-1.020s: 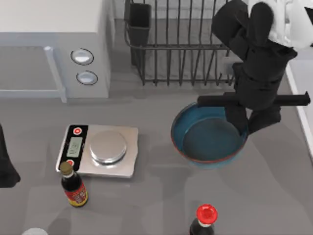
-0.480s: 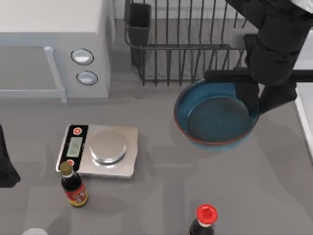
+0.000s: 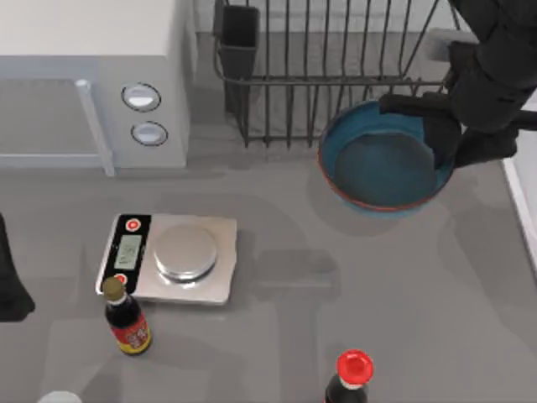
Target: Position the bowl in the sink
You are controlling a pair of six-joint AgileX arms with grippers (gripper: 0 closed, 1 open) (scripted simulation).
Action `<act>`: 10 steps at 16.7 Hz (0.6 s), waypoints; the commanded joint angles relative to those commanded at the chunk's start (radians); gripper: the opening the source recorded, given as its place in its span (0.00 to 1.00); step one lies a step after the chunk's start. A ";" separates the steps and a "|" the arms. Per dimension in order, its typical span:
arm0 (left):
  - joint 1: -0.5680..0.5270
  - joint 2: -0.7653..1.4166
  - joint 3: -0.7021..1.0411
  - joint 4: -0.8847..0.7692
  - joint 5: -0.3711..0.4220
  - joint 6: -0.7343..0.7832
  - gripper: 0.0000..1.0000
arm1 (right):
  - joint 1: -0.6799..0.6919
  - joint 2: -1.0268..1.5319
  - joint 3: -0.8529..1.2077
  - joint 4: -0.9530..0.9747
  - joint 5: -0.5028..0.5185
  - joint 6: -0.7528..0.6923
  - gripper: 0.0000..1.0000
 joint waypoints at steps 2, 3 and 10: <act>0.000 0.000 0.000 0.000 0.000 0.000 1.00 | -0.073 -0.004 -0.086 0.161 -0.025 -0.042 0.00; 0.000 0.000 0.000 0.000 0.000 0.000 1.00 | -0.113 -0.005 -0.136 0.251 -0.039 -0.066 0.00; 0.000 0.000 0.000 0.000 0.000 0.000 1.00 | -0.429 -0.028 -0.563 0.978 -0.156 -0.256 0.00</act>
